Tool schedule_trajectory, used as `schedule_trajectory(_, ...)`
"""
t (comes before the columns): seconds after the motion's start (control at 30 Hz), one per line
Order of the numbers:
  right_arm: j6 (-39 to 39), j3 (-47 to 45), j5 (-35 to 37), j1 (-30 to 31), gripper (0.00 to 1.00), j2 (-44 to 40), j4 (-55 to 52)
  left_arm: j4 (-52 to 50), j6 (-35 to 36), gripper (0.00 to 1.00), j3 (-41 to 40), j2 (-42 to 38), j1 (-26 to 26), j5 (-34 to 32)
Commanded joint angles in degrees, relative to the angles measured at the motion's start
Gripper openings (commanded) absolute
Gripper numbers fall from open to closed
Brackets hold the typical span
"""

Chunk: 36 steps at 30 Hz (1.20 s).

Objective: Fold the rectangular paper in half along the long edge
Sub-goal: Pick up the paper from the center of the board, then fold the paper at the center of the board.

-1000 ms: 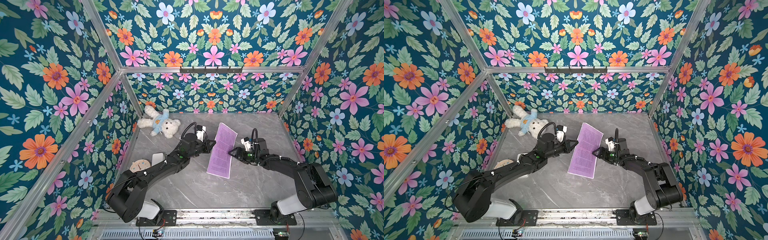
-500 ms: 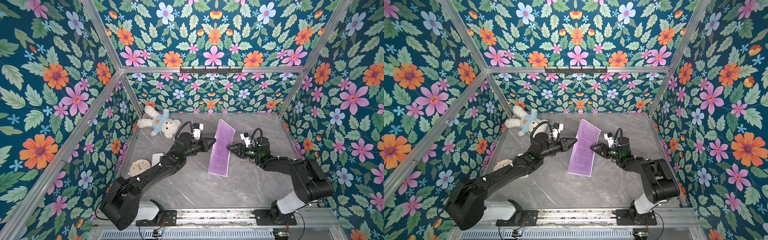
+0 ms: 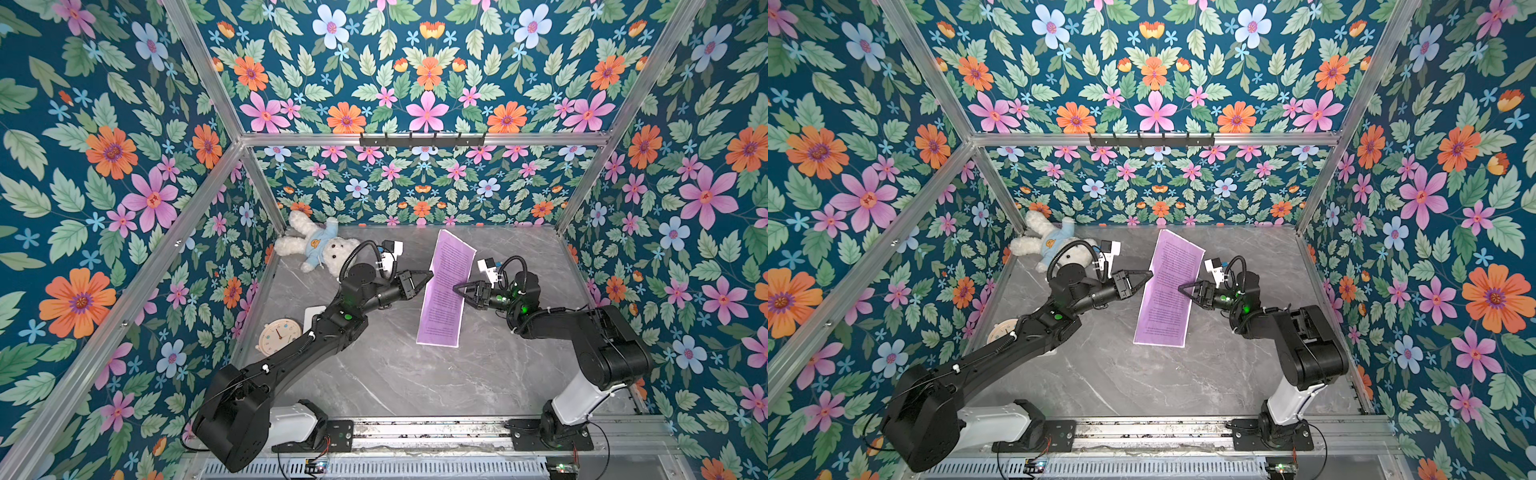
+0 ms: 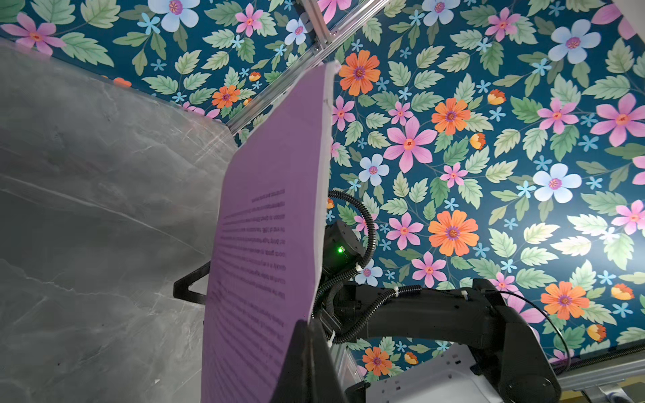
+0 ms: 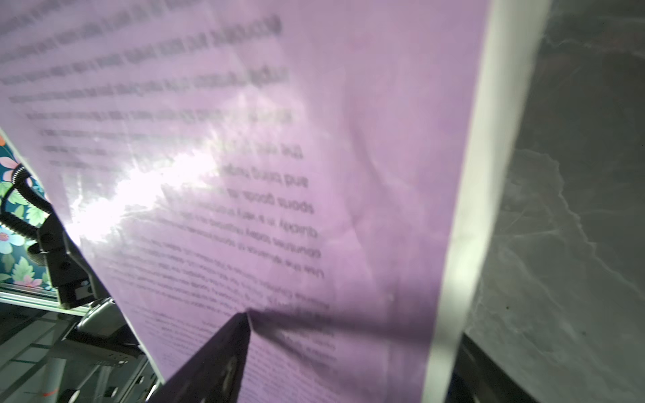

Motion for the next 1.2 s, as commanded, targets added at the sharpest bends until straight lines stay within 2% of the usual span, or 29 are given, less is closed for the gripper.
schedule_trajectory(0.0, 4.6, -0.2, -1.8, 0.1, 0.78, 0.1, 8.4, -2.2, 1.9, 0.00, -0.1, -0.2, 0.4, -2.8)
schedule_trajectory(0.1, 0.7, -0.7, -0.7, 0.1, 0.74, -2.0, 2.0, -2.7, 2.4, 0.00, -1.5, 0.9, 2.0, -3.8)
schedule_trajectory(0.13, -1.7, -0.6, 0.0, 0.0, 0.70, -4.5, -1.9, -2.7, 2.4, 0.00, -1.9, 1.5, 2.4, -4.0)
schedule_trajectory(0.27, -9.5, 0.2, 2.0, 0.1, 0.38, -9.1, -17.1, -2.1, 3.2, 0.00, -2.6, 3.8, 2.7, -4.6)
schedule_trajectory(0.37, -12.0, 1.2, 3.7, 0.1, 0.21, -10.8, -23.8, -0.5, 3.2, 0.00, -3.0, 5.9, 2.7, -4.7)
schedule_trajectory(0.47, -14.5, 2.2, 6.8, 0.0, 0.00, -12.5, -30.6, 2.5, 2.4, 0.00, -3.4, 8.4, 2.6, -3.6)
schedule_trajectory(0.77, -22.8, 8.1, 20.2, 1.3, 0.00, -16.4, -57.5, 4.9, 3.0, 0.00, -5.1, 14.4, 1.2, -5.3)
schedule_trajectory(1.0, -29.8, 14.6, 33.7, 7.2, 0.00, -16.7, -73.3, 11.1, -0.7, 0.00, -4.8, 22.2, -1.8, -6.9)
schedule_trajectory(1.17, -33.7, 21.0, 44.0, 12.8, 0.00, -14.2, -85.0, 11.6, -3.5, 0.00, -4.3, 26.1, -3.4, -10.8)
